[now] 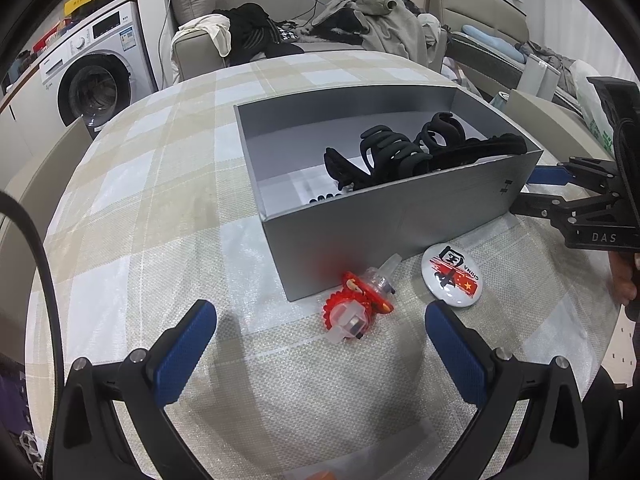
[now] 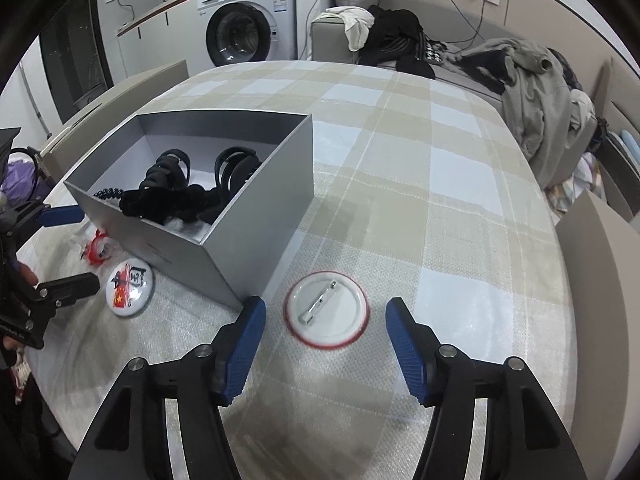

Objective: Organize jewelry
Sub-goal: 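Grasp the round badge with the right gripper while the left gripper grasps the red hair tie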

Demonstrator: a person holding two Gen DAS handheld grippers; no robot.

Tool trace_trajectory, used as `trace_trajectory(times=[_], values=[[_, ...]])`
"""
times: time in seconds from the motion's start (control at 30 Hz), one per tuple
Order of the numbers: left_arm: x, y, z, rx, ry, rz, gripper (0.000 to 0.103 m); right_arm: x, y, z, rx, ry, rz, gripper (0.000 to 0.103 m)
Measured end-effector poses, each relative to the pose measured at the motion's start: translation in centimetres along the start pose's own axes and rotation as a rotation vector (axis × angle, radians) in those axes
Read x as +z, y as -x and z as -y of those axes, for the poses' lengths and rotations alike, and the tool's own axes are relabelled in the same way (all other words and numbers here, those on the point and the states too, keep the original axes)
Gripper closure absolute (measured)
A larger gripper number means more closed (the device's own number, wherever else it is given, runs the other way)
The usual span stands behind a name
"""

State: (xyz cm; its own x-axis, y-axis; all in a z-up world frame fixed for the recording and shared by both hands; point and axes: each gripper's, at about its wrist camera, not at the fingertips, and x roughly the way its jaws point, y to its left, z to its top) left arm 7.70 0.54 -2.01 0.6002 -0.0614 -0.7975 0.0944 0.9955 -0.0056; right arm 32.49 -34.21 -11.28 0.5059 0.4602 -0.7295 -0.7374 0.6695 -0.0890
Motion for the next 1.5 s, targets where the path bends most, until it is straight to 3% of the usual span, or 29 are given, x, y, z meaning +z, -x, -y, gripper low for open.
trace_trajectory(times=[0.03, 0.07, 0.27, 0.47, 0.7, 0.8, 0.97, 1.13, 1.27, 1.5], values=[[0.0, 0.0, 0.0, 0.001, 0.000, 0.000, 0.001, 0.0, 0.0, 0.0, 0.002, -0.001, 0.004, 0.047], [0.0, 0.0, 0.0, 0.001, 0.000, 0.001, 0.001, 0.0, 0.1, 0.0, 0.002, 0.003, 0.012, 0.062], [0.0, 0.1, -0.1, -0.005, 0.007, -0.002, 0.001, -0.1, 0.4, 0.0, 0.010, 0.010, 0.017, 0.062], [0.1, -0.1, -0.3, 0.008, 0.017, -0.009, 0.001, 0.4, 2.5, 0.4, 0.075, -0.022, 0.089, 0.062], [0.2, -0.2, -0.6, -0.008, 0.037, -0.011, 0.004, 0.7, 3.9, -0.4, 0.073, 0.012, 0.126, 0.062], [0.0, -0.1, -0.5, -0.012, 0.027, -0.011, 0.017, 0.9, 4.1, -0.3, 0.068, 0.011, 0.134, 0.062], [-0.1, 0.3, -0.1, -0.031, -0.010, 0.017, 0.048, 1.0, 4.4, 0.4, 0.059, -0.009, 0.143, 0.062], [-0.2, 0.6, 0.0, -0.057, -0.034, 0.023, 0.067, 1.0, 4.6, 0.7, 0.058, -0.016, 0.149, 0.061], [-0.2, 0.8, 0.0, -0.075, -0.046, 0.013, 0.076, 0.9, 4.6, 0.7, 0.059, -0.015, 0.149, 0.061], [-0.4, 0.9, 0.1, -0.084, -0.080, -0.007, 0.076, 0.9, 4.7, 0.5, 0.063, -0.006, 0.149, 0.061]])
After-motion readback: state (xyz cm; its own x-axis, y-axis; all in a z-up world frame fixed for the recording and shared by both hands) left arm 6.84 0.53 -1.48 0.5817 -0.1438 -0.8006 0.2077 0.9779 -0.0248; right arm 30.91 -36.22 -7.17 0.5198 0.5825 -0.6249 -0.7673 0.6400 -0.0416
